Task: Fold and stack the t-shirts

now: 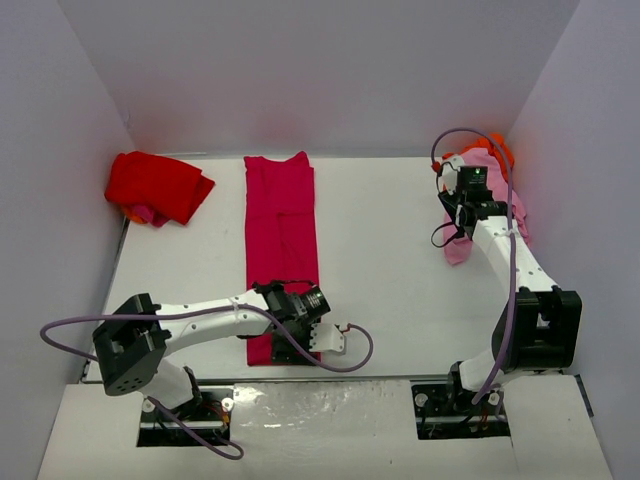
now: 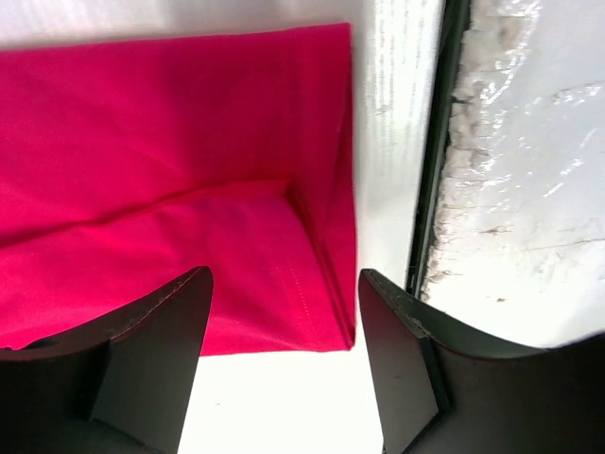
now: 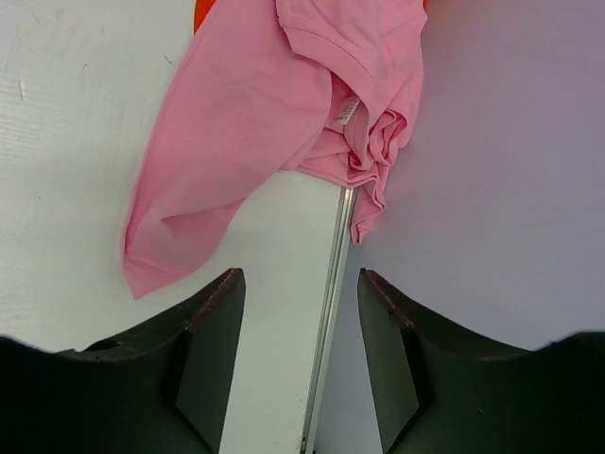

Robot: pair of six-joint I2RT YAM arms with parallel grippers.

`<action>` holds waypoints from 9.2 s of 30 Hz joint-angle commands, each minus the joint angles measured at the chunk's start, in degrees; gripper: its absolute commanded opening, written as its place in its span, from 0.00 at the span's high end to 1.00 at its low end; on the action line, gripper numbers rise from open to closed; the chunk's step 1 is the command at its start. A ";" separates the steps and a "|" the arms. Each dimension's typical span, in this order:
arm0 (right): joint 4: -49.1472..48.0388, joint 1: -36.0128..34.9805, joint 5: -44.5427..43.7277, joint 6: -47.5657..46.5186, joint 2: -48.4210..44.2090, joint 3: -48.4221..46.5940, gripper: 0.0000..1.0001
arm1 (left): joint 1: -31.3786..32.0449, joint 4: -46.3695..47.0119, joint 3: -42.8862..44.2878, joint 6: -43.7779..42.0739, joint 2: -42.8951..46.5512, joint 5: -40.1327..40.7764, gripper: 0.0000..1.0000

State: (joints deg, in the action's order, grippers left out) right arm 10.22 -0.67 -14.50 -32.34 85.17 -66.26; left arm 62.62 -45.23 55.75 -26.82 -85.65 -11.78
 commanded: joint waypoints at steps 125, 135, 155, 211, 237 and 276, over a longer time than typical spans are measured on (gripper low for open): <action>36.36 -17.61 33.71 -9.86 32.97 -30.79 1.00 | -39.76 -23.55 96.17 -34.34 -59.94 5.06 0.56; 36.10 -18.07 33.58 -8.41 30.04 -29.53 1.00 | -44.45 -16.09 89.75 -29.30 -50.89 3.00 0.03; 36.10 -20.35 35.48 -7.04 26.83 -29.29 1.00 | -45.83 -20.53 90.79 -27.77 -48.57 -2.08 0.08; 29.69 -9.88 26.60 -1.41 31.87 -32.03 1.00 | -48.02 -24.02 91.01 -36.07 -53.34 -5.59 1.00; 29.42 -11.90 25.29 -1.10 34.03 -33.02 1.00 | -52.46 -8.97 93.49 -26.64 -58.66 -1.07 0.39; 22.87 -5.55 9.11 4.69 34.98 -33.45 1.00 | -39.71 -22.72 95.18 -38.96 -60.78 -2.82 0.60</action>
State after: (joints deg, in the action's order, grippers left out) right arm 33.89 -6.33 -3.38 -28.27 119.92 -98.41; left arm 23.79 -66.33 146.79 -62.69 -147.52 -15.96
